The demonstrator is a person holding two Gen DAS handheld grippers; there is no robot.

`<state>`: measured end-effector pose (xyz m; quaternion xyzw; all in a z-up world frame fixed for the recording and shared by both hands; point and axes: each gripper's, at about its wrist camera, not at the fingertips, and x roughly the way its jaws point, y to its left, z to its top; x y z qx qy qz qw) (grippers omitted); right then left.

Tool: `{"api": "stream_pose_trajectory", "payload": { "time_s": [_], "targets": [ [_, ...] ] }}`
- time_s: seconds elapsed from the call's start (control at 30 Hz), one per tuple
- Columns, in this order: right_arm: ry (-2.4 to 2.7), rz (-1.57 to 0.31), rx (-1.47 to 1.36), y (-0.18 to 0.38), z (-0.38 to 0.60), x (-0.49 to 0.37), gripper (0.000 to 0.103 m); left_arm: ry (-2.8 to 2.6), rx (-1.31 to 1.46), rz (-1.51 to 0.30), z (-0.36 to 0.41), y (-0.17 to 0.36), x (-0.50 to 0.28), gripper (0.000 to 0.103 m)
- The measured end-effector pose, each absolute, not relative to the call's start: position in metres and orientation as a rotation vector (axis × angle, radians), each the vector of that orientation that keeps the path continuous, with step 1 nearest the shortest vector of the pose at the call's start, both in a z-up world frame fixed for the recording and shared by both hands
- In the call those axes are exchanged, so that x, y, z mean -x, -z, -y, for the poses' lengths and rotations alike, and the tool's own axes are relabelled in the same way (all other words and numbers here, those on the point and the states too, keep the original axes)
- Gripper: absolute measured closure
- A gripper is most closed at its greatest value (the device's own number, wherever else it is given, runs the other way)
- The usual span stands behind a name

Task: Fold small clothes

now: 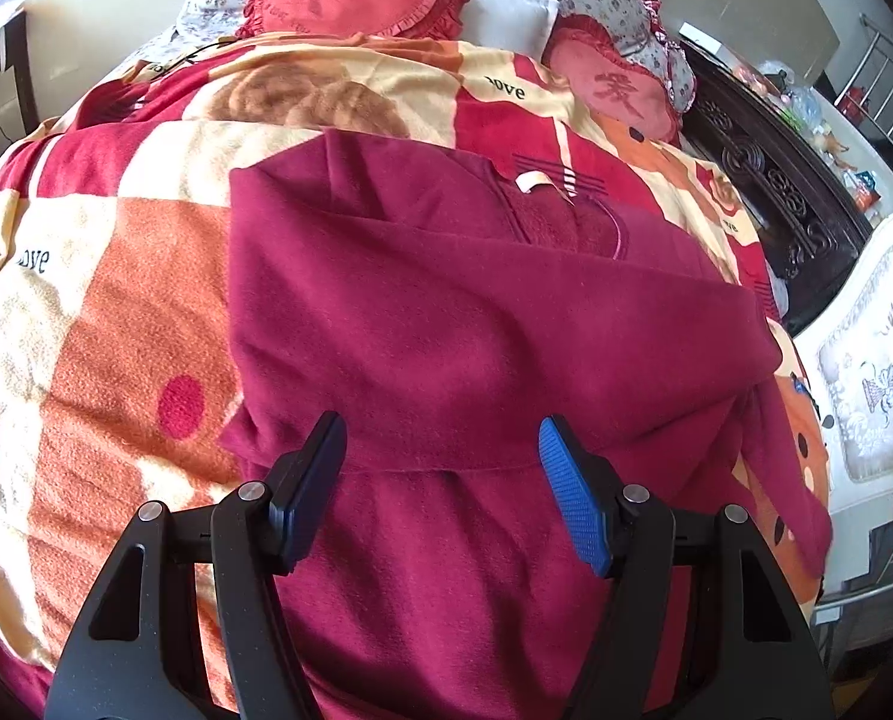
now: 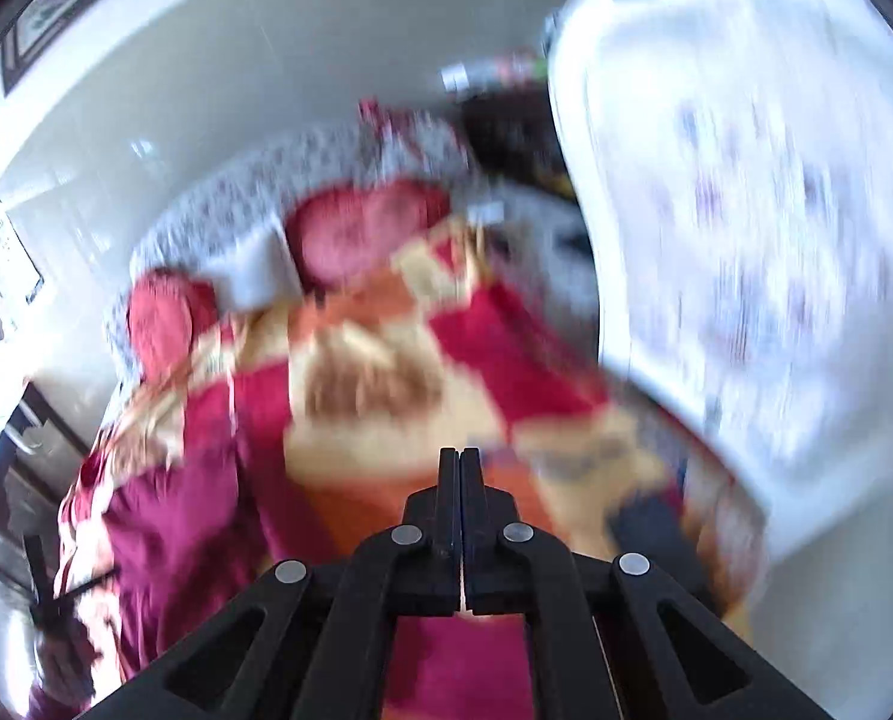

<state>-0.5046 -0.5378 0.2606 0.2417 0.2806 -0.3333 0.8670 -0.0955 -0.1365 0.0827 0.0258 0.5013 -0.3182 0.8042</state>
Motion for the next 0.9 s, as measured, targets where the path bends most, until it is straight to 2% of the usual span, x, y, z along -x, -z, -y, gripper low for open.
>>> {"api": "stream_pose_trajectory", "payload": {
  "time_s": [0.13, 0.17, 0.23, 0.27, 0.3, 0.5, 0.77, 0.9],
  "targets": [
    [0.612, -0.575, -0.519, -0.290, 0.536, 0.481, 0.102, 0.685, -0.034, -1.073, 0.131, -0.083, 0.092, 0.036],
    [0.618, -0.600, -0.525, -0.285, 0.534, 0.477, 0.097, 0.685, -0.034, -1.073, 0.131, -0.082, 0.091, 0.036],
    [0.650, -0.692, -0.521, -0.261, 0.527, 0.471, 0.063, 0.688, -0.036, -1.078, 0.131, -0.080, 0.090, 0.036],
    [0.666, -0.742, -0.527, -0.244, 0.522, 0.472, 0.039, 0.687, -0.037, -1.083, 0.131, -0.079, 0.089, 0.036],
    [0.677, -0.788, -0.542, -0.221, 0.519, 0.474, 0.037, 0.686, -0.037, -1.090, 0.132, -0.077, 0.088, 0.036],
    [0.780, -1.109, -0.479, -0.102, 0.500, 0.501, 0.038, 0.700, -0.053, -1.095, 0.139, -0.075, 0.092, 0.036],
    [0.771, -1.046, -0.770, -0.053, 0.500, 0.559, 0.038, 0.732, -0.062, -1.096, 0.156, -0.076, 0.102, 0.036],
    [0.796, -0.996, -0.733, -0.043, 0.487, 0.556, 0.073, 0.746, -0.078, -1.101, 0.163, -0.076, 0.108, 0.036]
  ]
}}
